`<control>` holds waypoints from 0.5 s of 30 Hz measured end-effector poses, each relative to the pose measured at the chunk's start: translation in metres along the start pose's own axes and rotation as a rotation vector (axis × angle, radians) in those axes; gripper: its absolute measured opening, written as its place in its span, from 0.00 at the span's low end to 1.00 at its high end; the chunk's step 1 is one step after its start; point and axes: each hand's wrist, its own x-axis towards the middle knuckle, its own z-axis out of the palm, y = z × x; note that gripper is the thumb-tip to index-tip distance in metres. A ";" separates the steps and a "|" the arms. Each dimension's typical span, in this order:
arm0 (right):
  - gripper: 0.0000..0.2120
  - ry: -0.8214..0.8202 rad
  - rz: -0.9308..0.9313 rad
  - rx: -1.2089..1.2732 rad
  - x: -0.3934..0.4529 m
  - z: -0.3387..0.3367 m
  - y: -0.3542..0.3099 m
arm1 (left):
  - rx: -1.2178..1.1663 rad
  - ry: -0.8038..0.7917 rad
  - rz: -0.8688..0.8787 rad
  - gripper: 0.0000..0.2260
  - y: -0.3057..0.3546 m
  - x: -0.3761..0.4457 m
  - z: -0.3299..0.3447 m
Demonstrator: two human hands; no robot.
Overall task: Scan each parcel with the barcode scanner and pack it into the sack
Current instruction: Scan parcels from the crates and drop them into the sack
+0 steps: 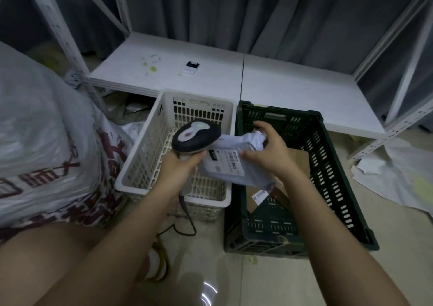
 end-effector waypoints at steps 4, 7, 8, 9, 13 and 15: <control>0.40 -0.295 -0.114 -0.161 0.006 -0.004 -0.062 | 0.034 -0.005 0.024 0.23 0.028 -0.004 -0.011; 0.42 -0.367 -0.154 -0.149 0.005 0.002 -0.087 | 0.059 0.014 0.012 0.19 0.037 -0.012 -0.019; 0.42 -0.354 -0.163 -0.123 0.004 0.005 -0.091 | 0.056 0.022 0.016 0.17 0.038 -0.014 -0.022; 0.41 -0.336 -0.165 -0.094 0.003 0.007 -0.093 | 0.061 0.034 0.016 0.15 0.040 -0.016 -0.025; 0.36 -0.254 -0.226 -0.018 -0.016 0.019 -0.101 | 0.061 0.108 0.040 0.16 0.048 -0.025 -0.036; 0.36 -0.207 -0.255 -0.041 -0.027 0.018 -0.106 | 0.039 0.133 0.062 0.15 0.057 -0.030 -0.040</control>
